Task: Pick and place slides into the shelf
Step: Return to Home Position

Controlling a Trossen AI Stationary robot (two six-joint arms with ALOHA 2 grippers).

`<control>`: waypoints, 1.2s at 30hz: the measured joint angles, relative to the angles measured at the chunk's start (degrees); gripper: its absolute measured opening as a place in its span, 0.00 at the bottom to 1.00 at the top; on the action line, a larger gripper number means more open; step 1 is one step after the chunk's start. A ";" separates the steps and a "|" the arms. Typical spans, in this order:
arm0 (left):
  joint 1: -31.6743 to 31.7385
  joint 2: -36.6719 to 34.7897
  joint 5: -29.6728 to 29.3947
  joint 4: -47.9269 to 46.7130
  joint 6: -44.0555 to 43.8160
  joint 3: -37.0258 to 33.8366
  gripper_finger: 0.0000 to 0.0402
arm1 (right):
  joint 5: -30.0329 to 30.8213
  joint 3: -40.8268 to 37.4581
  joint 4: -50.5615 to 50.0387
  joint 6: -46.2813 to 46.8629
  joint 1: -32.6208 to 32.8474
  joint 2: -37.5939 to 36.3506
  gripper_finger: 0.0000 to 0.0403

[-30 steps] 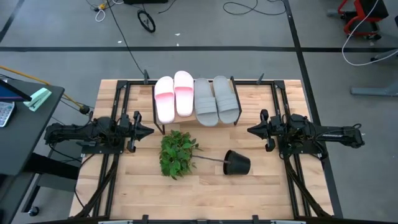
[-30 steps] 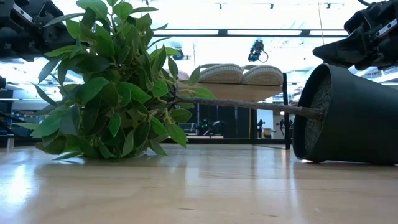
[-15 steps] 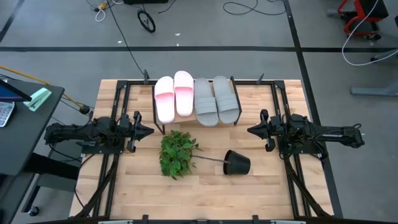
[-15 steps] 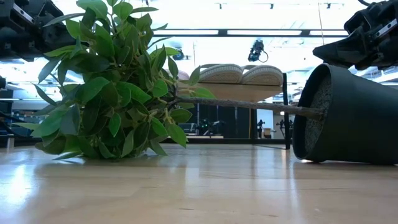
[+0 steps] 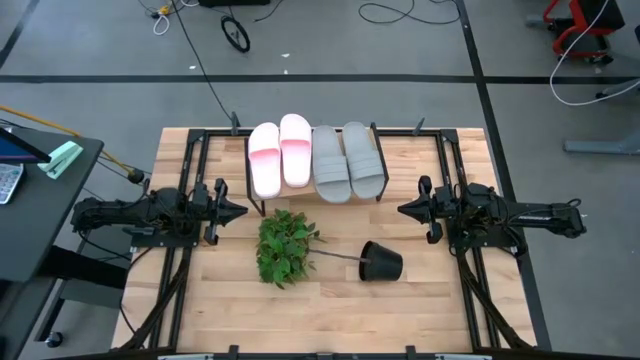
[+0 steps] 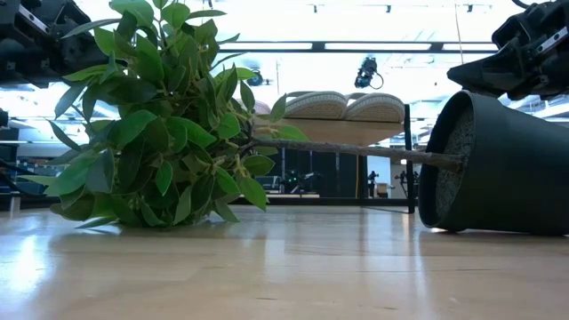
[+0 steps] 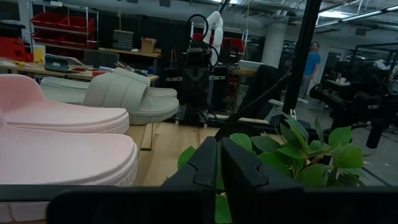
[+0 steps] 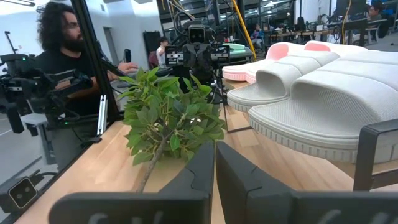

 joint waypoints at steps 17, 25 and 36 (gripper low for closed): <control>0.00 0.00 0.02 -0.01 -0.01 0.00 0.08 | -0.01 0.00 0.00 -0.01 0.01 -0.01 0.06; 0.00 -0.01 0.02 -0.01 0.00 -0.01 0.06 | 0.00 0.00 0.00 0.00 0.00 0.00 0.06; -0.01 0.00 0.02 -0.01 -0.01 0.00 0.10 | 0.01 0.00 0.00 0.01 0.01 -0.01 0.06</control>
